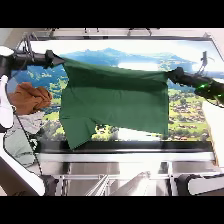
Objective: Fold the shirts.
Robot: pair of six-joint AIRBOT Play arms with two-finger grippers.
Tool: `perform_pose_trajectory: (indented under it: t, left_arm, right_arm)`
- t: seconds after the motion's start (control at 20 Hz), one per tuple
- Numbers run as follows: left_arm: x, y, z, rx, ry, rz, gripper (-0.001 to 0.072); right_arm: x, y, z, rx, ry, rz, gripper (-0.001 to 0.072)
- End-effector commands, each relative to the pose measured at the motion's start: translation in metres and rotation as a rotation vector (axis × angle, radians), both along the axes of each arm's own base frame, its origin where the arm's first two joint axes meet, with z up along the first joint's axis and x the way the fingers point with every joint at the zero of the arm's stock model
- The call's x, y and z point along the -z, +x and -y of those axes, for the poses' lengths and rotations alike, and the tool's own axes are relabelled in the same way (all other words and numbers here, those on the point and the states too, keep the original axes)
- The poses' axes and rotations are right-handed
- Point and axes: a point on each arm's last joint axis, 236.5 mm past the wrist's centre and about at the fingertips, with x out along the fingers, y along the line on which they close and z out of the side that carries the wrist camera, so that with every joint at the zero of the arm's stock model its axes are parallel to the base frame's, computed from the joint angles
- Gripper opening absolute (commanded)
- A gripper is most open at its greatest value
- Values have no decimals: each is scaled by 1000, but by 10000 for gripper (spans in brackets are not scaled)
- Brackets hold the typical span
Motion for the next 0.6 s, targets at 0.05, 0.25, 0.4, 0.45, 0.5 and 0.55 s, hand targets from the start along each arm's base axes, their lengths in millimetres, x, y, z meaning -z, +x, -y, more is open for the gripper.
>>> perform_pose_trajectory:
  t: [0.05, 0.25, 0.4, 0.45, 0.5, 0.55]
  left_arm:
    - [64, -5, -4, -3, 28, -82, 20]
    - [110, -35, -1, 85, 178, -186, 20]
    - [135, -52, 10, 133, 239, -237, 18]
    - [140, -55, 12, 150, 265, -245, 10]
    - [139, -59, 11, 162, 282, -256, 13]
    - [135, -62, 10, 168, 292, -276, 67]
  right_arm:
    - [53, 11, -1, -54, 17, -78, 21]
    - [105, -29, 10, -161, -179, -261, 21]
    - [115, -36, 15, -181, -229, -284, 21]
    - [115, -35, 15, -181, -229, -284, 22]
    - [114, -36, 14, -184, -228, -284, 27]
    - [110, -38, 12, -197, -221, -282, 158]
